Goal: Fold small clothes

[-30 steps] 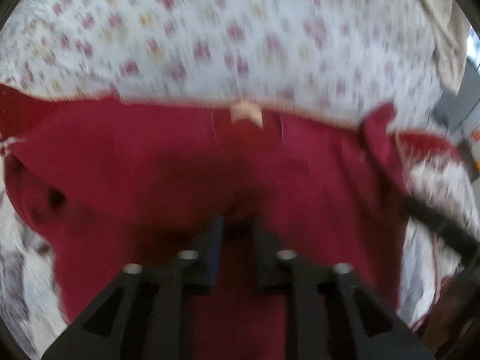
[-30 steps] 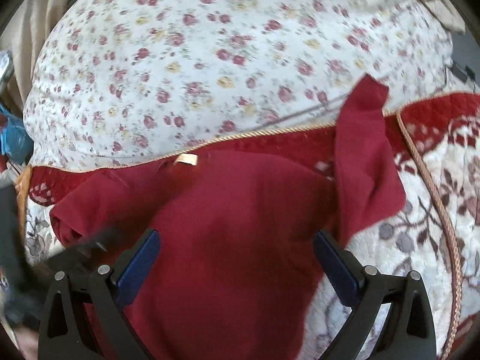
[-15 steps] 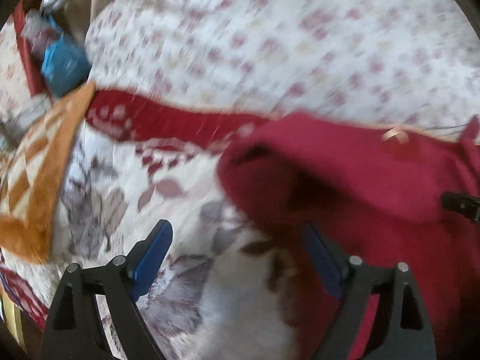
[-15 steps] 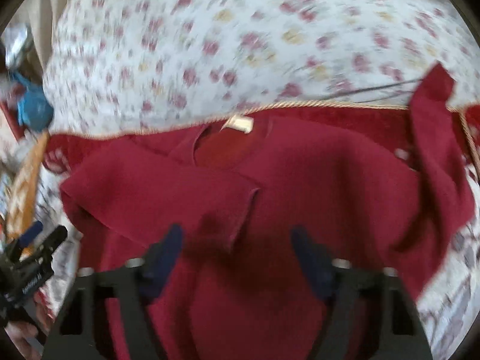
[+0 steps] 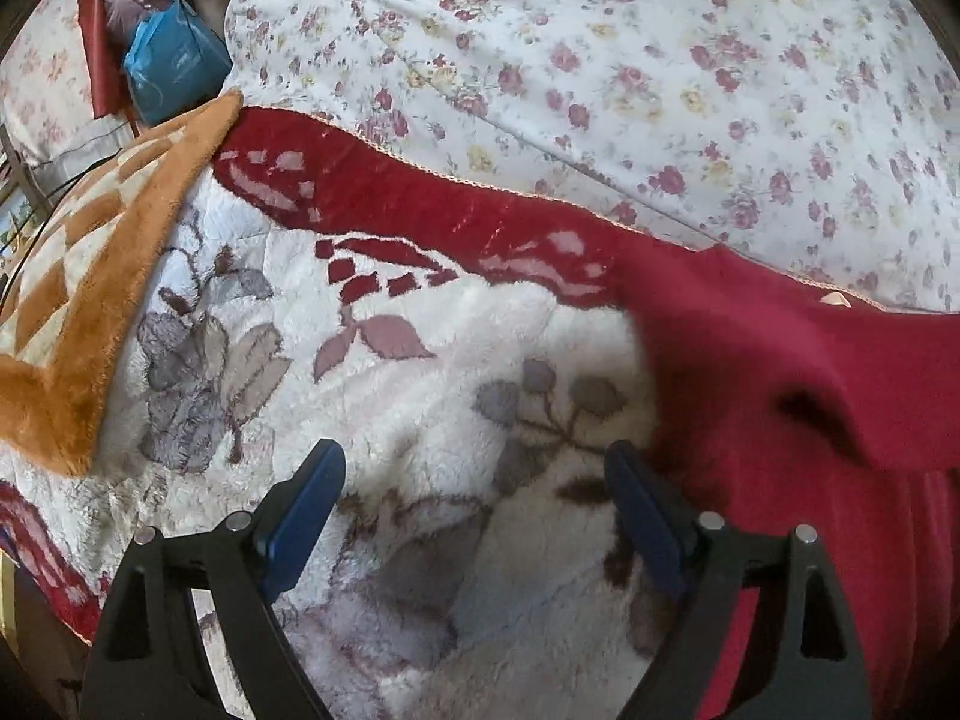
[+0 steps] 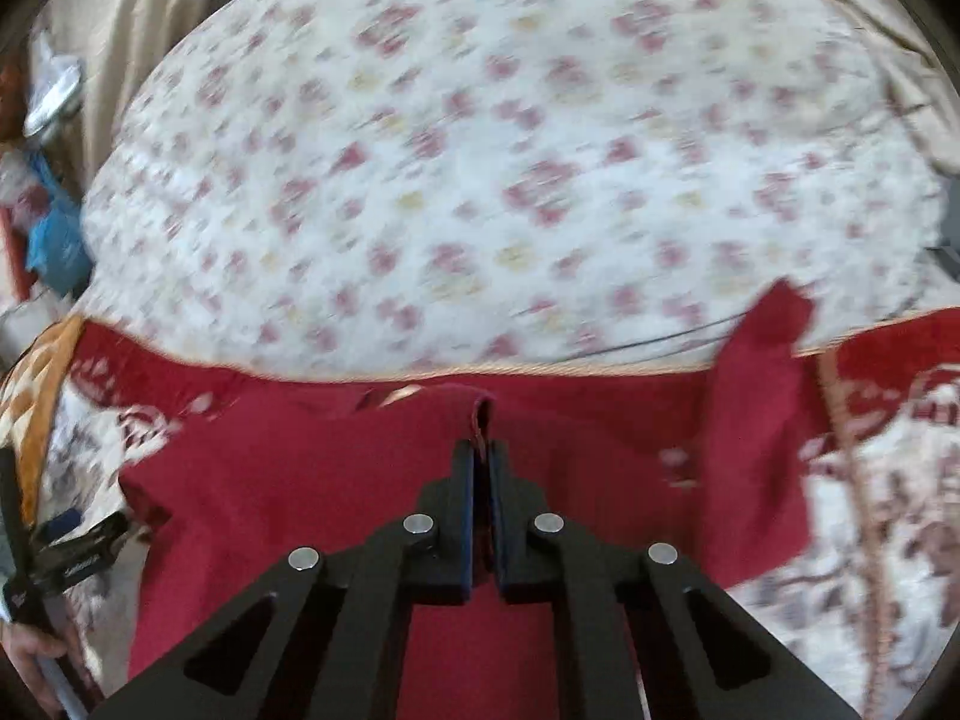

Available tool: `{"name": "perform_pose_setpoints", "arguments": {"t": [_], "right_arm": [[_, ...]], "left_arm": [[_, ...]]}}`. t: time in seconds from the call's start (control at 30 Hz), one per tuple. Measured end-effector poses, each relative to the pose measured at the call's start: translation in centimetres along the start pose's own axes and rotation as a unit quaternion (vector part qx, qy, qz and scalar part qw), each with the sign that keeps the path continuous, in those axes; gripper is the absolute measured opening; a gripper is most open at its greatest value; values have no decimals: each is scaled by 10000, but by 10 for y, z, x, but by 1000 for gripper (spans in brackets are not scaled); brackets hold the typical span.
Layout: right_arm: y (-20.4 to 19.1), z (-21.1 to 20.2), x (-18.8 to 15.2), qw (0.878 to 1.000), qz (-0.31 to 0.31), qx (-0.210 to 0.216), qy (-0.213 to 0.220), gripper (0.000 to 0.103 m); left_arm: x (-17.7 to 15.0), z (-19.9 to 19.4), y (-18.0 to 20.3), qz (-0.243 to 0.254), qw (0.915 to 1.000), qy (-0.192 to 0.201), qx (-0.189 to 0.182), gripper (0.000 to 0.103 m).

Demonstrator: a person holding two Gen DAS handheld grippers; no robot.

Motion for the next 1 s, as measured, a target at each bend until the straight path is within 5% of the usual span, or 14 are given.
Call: {"name": "perform_pose_setpoints", "arguments": {"t": [0.1,0.17,0.33,0.47,0.53,0.63,0.77,0.83,0.9,1.0], "right_arm": [[26,26,-17,9980,7,-358,-519,8],[31,45,-36,9932,15,-414,-1091,21],[-2,21,-15,9980,-45,113,-617,54],[-104,25,-4,9822,-656,1635,-650,54],[-151,35,-9,9730,-933,1977,-738,54],[-206,60,-18,9681,-1302,1989,-789,54],[-250,86,-67,9509,-1361,2356,-1474,51],[-254,77,-74,9492,-1765,2308,-1207,51],[-246,71,-71,9419,-1672,2566,-1380,51],[-222,76,-36,9592,-1027,2370,-1148,52]], "left_arm": [[-3,3,2,6,10000,-56,-78,87],[-4,1,6,24,9999,-73,-137,87],[1,-13,19,13,9988,112,-477,87],[5,-12,32,211,9985,188,-475,87],[3,0,31,431,9990,60,-138,87],[5,11,20,373,9993,-70,34,87],[17,6,-5,18,9999,89,68,87],[20,4,-11,-165,9998,94,-47,87],[21,2,-11,-401,9987,51,-305,87],[20,1,0,-496,9969,-30,-604,87]]}}
Point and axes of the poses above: each gripper's, at about its wrist camera, not at the fingertips, and z roughly the way its jaws point, y to its right, x to its top, the point moved 9 cm from there along z, roughly the way its jaws point, and after that the axes turned 6 degrees about -z, right-handed, at the moved point
